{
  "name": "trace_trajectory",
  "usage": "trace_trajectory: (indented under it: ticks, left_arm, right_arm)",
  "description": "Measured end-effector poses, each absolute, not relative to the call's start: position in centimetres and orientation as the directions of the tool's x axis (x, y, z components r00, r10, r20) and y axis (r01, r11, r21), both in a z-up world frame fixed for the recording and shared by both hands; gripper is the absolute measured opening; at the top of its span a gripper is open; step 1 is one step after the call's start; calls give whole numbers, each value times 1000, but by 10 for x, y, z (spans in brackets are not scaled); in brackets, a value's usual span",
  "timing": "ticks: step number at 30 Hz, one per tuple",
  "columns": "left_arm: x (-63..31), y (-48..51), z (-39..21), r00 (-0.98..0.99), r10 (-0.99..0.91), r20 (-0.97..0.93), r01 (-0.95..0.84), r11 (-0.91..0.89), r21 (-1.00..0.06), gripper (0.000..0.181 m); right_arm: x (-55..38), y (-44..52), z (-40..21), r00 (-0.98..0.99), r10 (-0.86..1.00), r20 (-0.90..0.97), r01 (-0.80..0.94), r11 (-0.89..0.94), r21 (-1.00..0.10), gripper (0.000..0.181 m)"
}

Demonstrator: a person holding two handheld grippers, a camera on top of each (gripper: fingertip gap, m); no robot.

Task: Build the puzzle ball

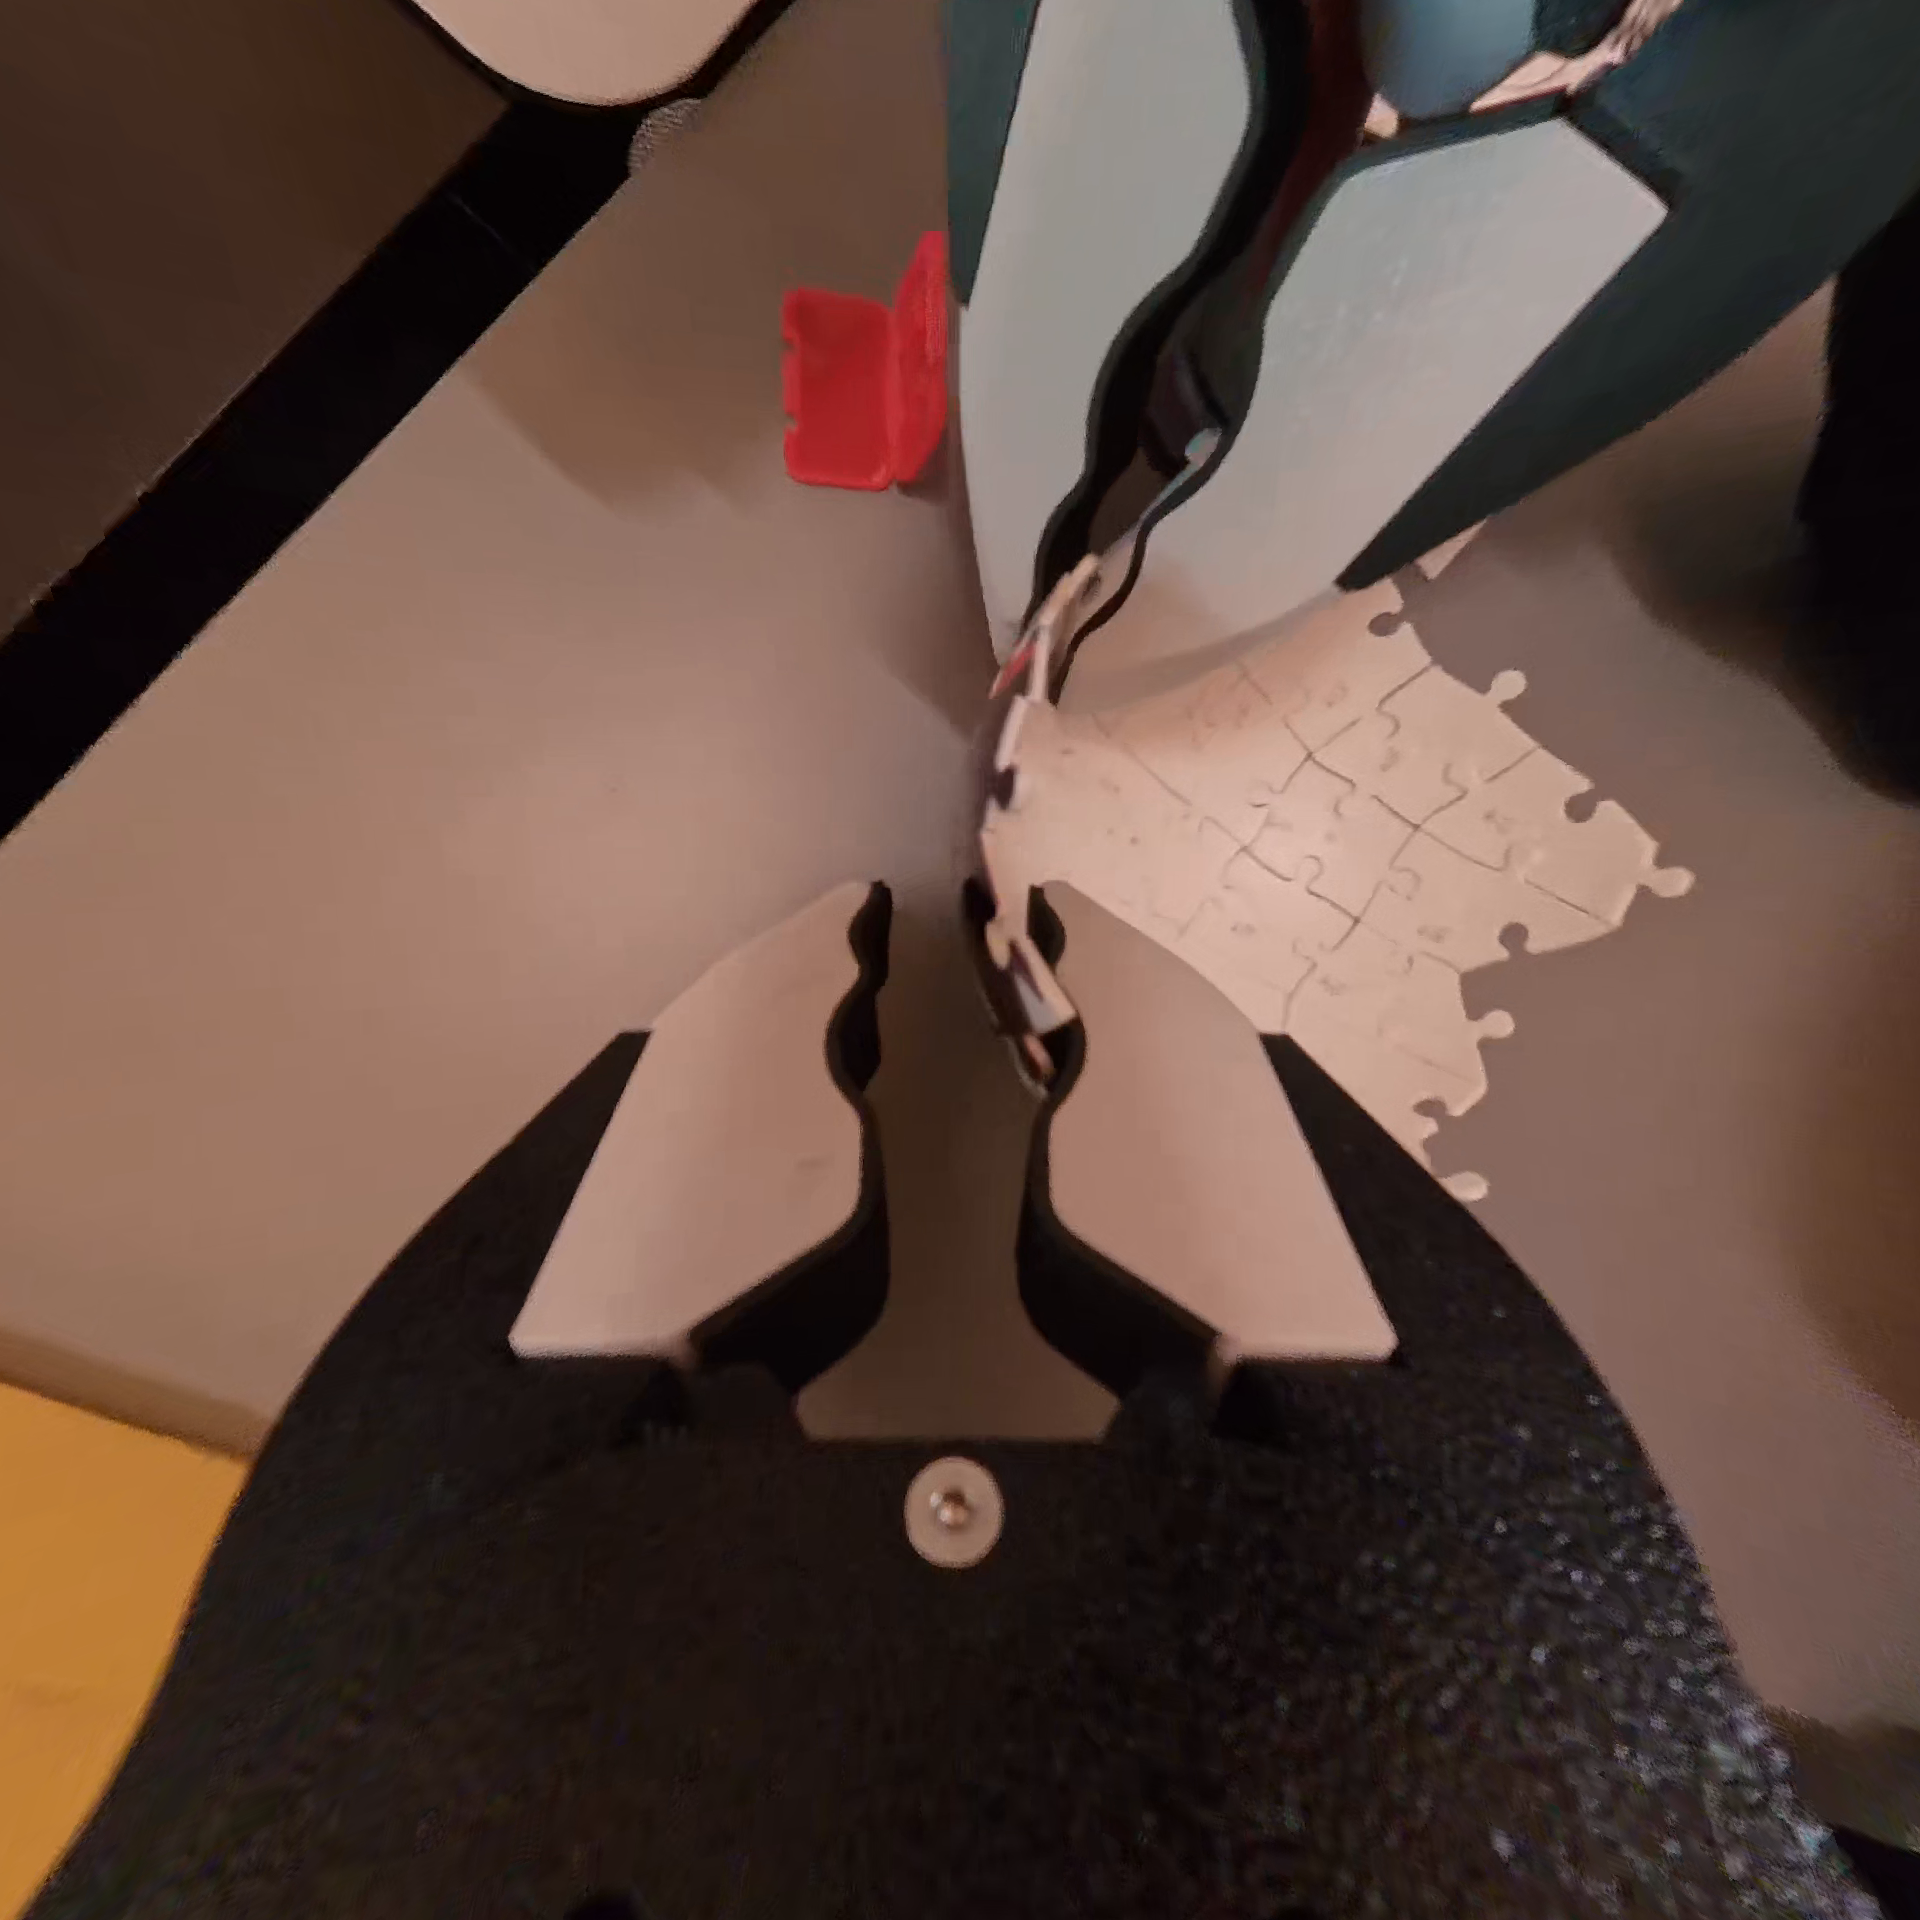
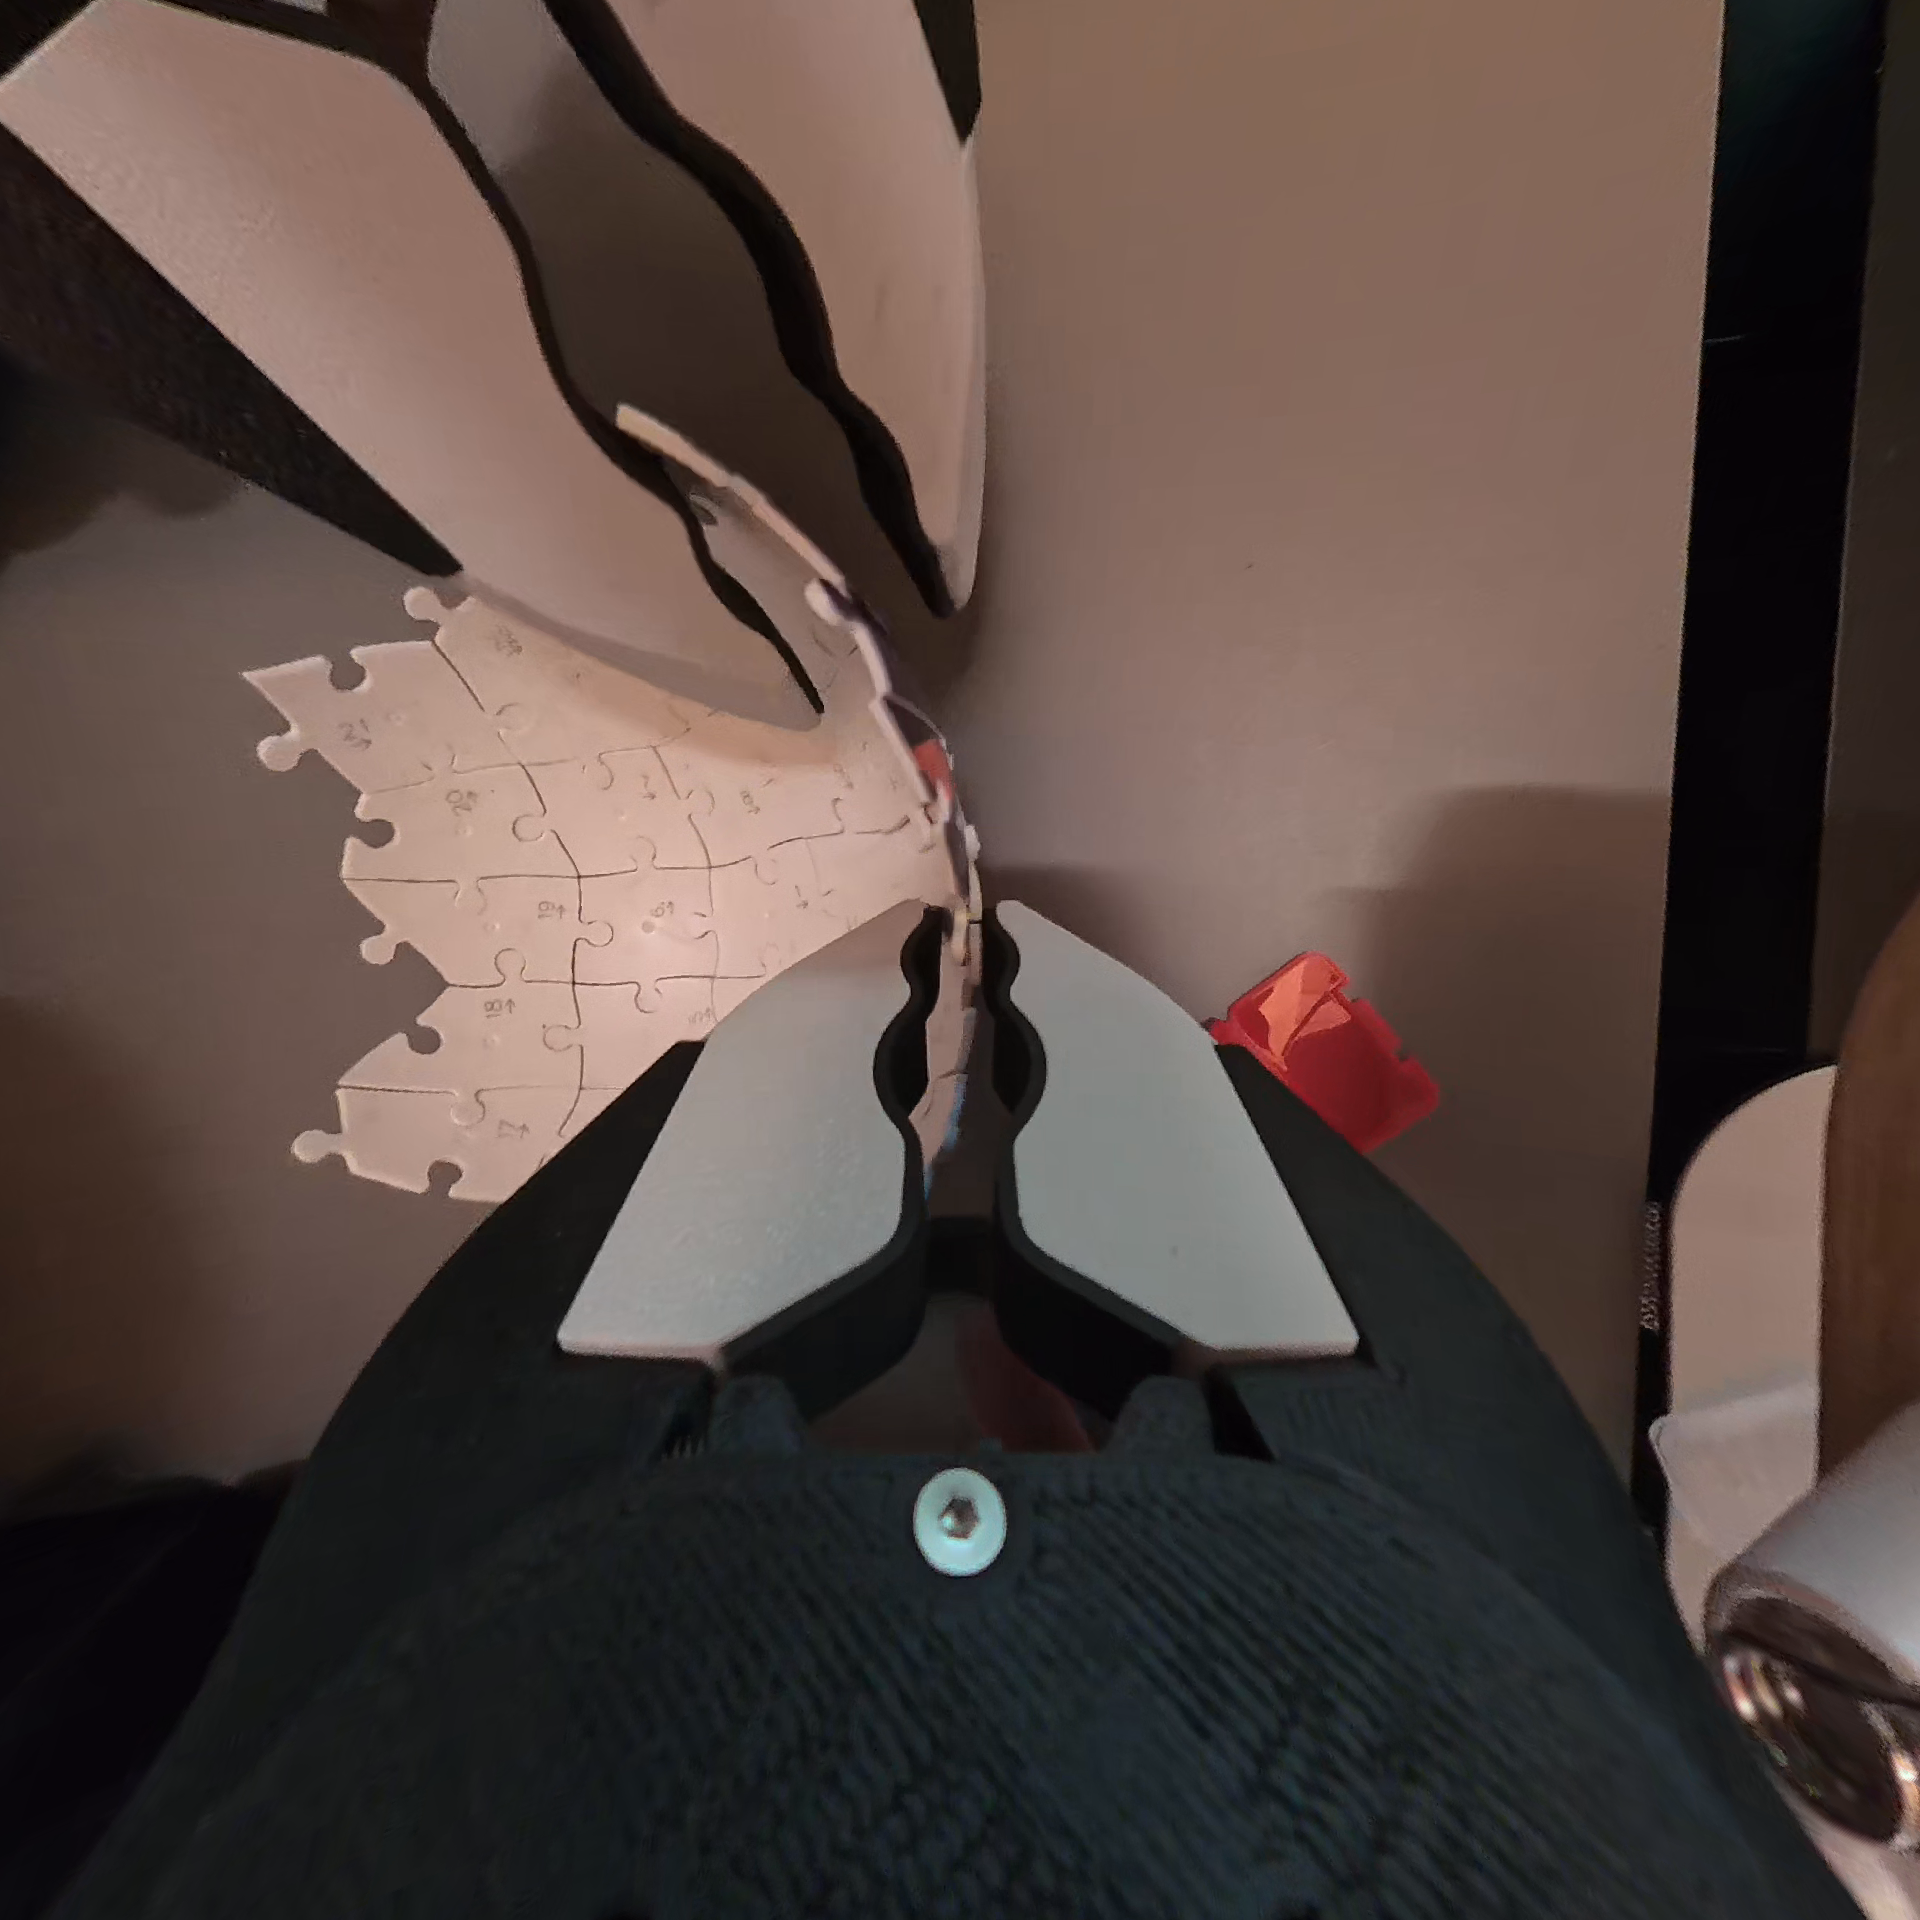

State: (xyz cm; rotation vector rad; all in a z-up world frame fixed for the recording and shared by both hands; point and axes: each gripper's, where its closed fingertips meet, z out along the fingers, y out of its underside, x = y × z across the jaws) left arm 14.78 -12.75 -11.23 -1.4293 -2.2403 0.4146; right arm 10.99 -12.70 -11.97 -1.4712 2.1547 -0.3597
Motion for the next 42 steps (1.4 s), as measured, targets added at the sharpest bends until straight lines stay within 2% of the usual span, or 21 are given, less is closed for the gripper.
trace_trajectory:
  ticks: [1, 7, 10, 19, 27, 34, 42]
  left_arm:
    - [146, -125, -113, -362, 900, 242, 768, 435, -470, 25]
    - [146, -113, -123, -364, 873, 324, 782, 475, -403, 21]
    - [145, -112, -125, -366, 870, 330, 780, 480, -402, 9]
    - [140, -114, -125, -408, 851, 332, 752, 519, -407, 7]
    - [137, -116, -124, -414, 840, 352, 730, 537, -423, 6]
    - [130, -115, -120, -255, 948, 192, 799, 319, -510, 9]
    - [130, -108, -121, -271, 912, 308, 763, 399, -508, 7]
  right_arm:
    - [110, -126, -119, -289, -922, -259, -789, 382, -481, 7]
    - [110, -123, -117, -294, -916, -273, -787, 394, -474, 6]
    - [108, -121, -118, -300, -911, -283, -788, 404, -465, 6]
    - [104, -120, -117, -325, -904, -277, -771, 423, -476, 5]
    - [102, -119, -116, -384, -880, -279, -721, 475, -505, 4]
    - [99, -115, -114, -427, -858, -284, -672, 512, -535, 4]
    - [100, -109, -114, -428, -858, -286, -657, 512, -554, 4]
